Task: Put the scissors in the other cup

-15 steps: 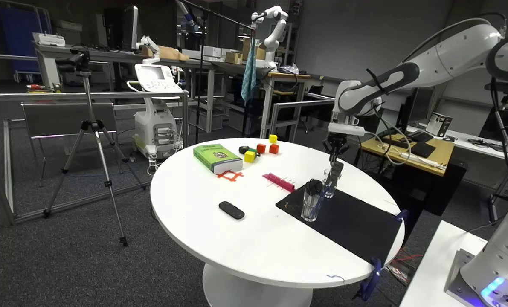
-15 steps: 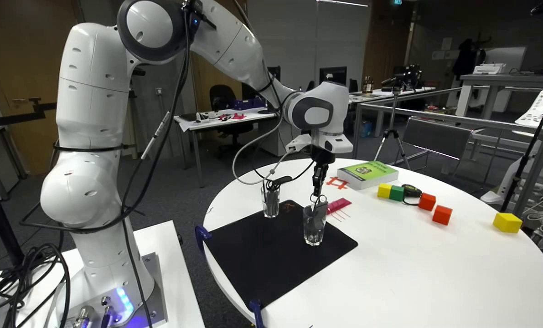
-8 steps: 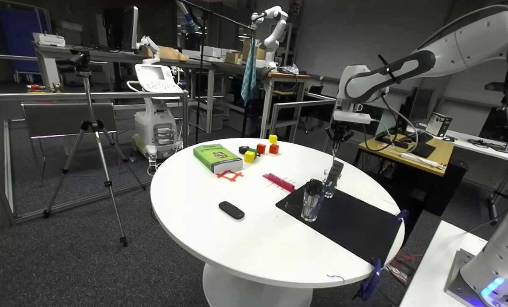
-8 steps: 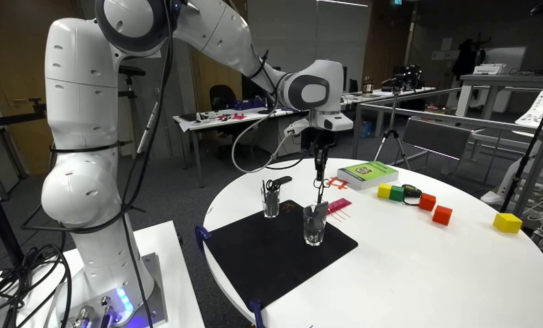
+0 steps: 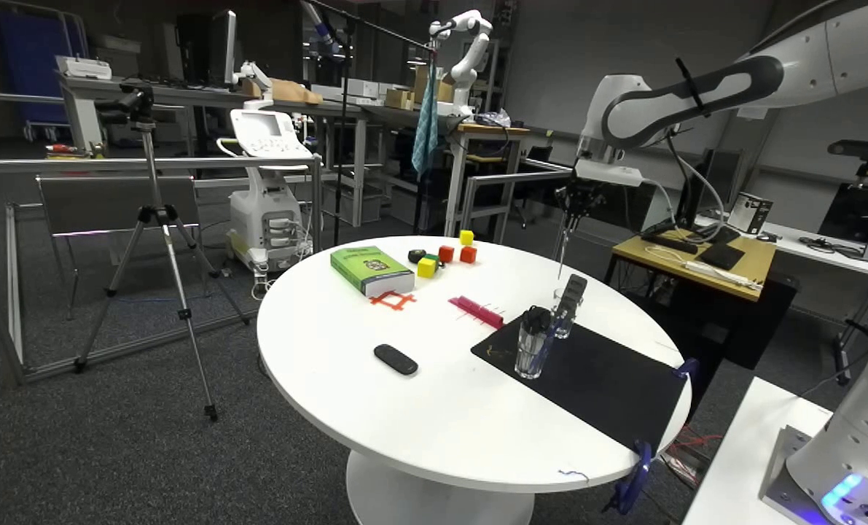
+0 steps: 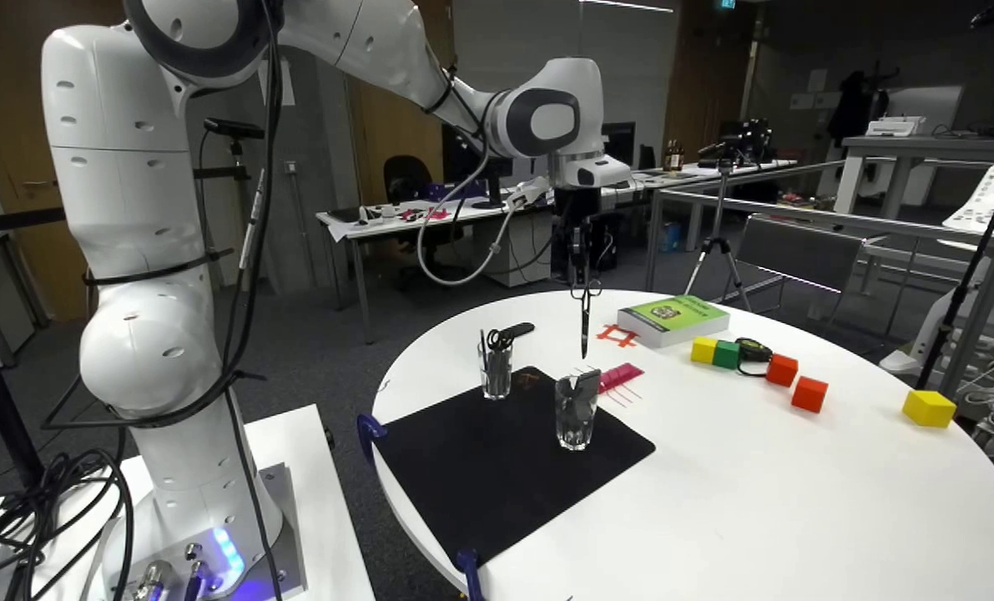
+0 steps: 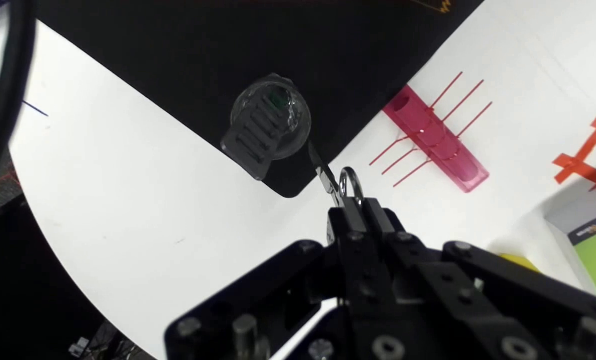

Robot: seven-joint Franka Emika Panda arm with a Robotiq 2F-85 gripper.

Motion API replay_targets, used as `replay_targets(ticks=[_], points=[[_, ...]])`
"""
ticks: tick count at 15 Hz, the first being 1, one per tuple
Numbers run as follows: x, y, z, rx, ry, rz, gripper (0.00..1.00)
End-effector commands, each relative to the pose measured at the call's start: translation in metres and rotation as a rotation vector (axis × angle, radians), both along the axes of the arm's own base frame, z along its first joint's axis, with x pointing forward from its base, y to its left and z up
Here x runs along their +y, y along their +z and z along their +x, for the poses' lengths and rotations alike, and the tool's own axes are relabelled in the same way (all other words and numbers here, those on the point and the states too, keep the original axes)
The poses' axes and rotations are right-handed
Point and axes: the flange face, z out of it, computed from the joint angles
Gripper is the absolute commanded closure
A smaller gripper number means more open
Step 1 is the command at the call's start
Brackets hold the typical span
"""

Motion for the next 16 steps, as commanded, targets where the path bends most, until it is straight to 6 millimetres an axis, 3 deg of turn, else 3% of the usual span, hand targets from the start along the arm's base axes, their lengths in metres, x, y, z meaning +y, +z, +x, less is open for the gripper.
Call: replay_targets(ticks=[1,6,7,8,16], points=[[0.026,0.043,-0.019,-0.072,0.088,-0.006,0.99],[0.071,0.063,-0.029,-0.109,0.209,0.005,0.99],[0.063,0.057,-0.017,-0.093,0.164,0.003,0.99],[0.069,0.058,-0.018,-0.094,0.172,0.004,0.94],[0.065,0.05,-0.016,-0.081,0.166,0.004,0.94]])
